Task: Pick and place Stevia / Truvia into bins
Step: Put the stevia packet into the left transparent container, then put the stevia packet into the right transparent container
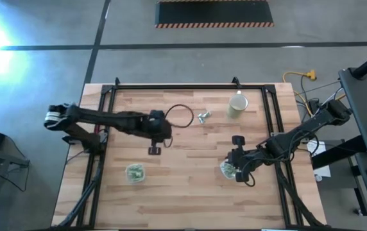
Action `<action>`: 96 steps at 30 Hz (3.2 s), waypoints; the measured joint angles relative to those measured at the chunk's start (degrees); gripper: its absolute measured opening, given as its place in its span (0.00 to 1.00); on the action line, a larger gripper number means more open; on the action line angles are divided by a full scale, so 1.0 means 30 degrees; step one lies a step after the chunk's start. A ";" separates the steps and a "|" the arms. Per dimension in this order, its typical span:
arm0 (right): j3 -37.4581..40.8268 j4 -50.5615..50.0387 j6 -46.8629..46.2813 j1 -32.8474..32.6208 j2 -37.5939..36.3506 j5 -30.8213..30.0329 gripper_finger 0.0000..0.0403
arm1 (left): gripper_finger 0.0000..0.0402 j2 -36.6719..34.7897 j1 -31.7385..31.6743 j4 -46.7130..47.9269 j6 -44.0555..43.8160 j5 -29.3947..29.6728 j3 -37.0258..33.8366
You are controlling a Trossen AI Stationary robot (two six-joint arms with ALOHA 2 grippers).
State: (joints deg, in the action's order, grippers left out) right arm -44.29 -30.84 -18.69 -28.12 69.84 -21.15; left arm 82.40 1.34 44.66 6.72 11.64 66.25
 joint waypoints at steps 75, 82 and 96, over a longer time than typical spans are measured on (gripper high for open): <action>0.0202 0.2445 0.2167 0.0022 0.0291 -0.2134 0.14 | 0.37 -0.1639 1.0719 0.6331 -1.8558 -0.0063 -0.2958; 0.0202 0.4250 0.3230 0.0402 0.0291 -0.2489 0.14 | 0.37 -0.2684 1.0719 0.6323 -1.7075 0.6233 -0.2917; 0.0202 0.7388 0.4215 0.5317 0.0291 -0.1319 0.15 | 0.37 -0.3054 1.0719 0.5953 -1.7573 1.4429 -0.4832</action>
State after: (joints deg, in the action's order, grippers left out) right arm -43.68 -8.67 -6.05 -12.17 70.72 -25.11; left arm 73.24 33.50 62.52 -46.00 54.93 51.75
